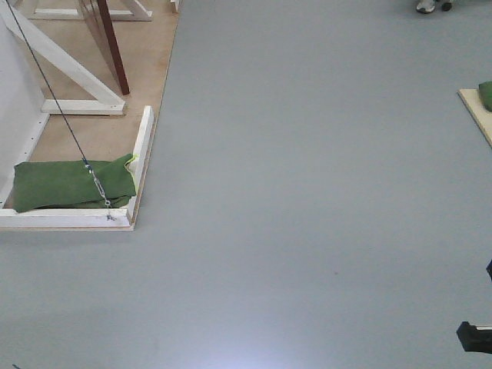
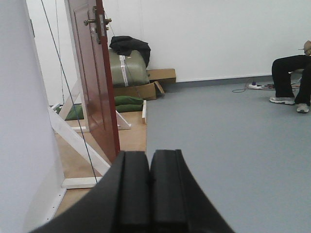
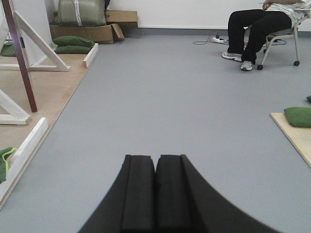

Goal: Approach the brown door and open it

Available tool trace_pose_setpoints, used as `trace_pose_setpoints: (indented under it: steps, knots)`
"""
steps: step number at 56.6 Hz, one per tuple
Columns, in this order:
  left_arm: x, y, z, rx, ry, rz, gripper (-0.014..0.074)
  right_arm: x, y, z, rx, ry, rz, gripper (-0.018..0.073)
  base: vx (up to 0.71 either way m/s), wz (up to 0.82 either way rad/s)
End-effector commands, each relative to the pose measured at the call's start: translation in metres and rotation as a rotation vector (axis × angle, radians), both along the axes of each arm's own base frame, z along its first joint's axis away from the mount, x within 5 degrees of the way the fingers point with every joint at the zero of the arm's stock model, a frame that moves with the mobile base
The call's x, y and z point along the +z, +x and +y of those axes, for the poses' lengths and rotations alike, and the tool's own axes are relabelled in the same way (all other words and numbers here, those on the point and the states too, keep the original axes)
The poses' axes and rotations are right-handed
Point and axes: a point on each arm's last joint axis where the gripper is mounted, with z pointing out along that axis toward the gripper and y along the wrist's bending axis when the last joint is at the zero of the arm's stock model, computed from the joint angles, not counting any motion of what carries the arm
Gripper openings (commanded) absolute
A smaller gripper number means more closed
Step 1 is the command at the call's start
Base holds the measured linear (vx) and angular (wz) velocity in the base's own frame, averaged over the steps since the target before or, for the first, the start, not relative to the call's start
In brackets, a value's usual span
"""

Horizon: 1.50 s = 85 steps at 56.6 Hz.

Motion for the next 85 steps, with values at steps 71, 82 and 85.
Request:
trace_pose_setpoints:
  steps: [71,82,85]
  knots:
    - [0.0139,-0.0024,0.0001,-0.001,-0.012,-0.111,-0.0003,0.0059,0.0008,-0.0002,0.001,-0.012,-0.087,0.0000,0.00,0.00]
    - [0.0139,-0.0024,0.0001,-0.001,-0.012,-0.111,-0.0003,0.0059,0.0008,-0.0002,0.000,-0.012,-0.087,0.0000,0.00,0.00]
    - [0.0140,-0.0025,0.0001,-0.001,-0.012,-0.112,-0.0003,0.0059,0.0008,-0.0002,0.000,-0.012,-0.087,0.0000,0.00,0.00]
